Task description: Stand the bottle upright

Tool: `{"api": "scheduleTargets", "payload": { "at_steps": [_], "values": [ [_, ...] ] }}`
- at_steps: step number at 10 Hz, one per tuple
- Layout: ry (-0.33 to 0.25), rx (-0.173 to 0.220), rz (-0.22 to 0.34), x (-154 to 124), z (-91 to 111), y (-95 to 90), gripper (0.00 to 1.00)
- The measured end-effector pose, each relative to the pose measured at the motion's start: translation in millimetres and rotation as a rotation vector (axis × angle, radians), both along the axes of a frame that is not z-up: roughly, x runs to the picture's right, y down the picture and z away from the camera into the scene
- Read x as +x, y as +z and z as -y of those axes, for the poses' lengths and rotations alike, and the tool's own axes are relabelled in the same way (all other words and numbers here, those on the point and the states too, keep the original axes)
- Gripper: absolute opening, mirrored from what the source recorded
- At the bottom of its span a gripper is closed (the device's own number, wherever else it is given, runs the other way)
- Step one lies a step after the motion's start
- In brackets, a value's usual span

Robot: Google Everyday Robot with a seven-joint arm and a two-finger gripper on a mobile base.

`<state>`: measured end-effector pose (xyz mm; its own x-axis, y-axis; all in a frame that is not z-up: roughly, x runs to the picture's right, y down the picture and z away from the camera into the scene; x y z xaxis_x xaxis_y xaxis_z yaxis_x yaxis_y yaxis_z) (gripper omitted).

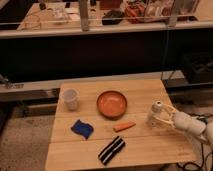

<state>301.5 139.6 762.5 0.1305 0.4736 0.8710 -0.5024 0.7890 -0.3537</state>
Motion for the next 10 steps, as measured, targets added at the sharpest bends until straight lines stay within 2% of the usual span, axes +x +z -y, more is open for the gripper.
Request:
{"api": "scheduleTargets", "payload": {
  "at_steps": [3, 5, 7, 9, 10],
  "values": [
    [-0.004, 0.0, 0.003, 2.4, -2.3, -1.0, 0.8],
    [-0.041, -0.008, -0.022, 5.4, -2.3, -4.3, 0.8],
    [-0.139, -0.051, -0.084, 2.2, 1.8, -8.3, 0.8],
    [-0.222, -0.08, -0.107, 2.8, 3.8, -14.8, 0.8],
    [-0.259, -0.107, -0.123, 4.5, 3.7, -16.7, 0.8]
  ]
}}
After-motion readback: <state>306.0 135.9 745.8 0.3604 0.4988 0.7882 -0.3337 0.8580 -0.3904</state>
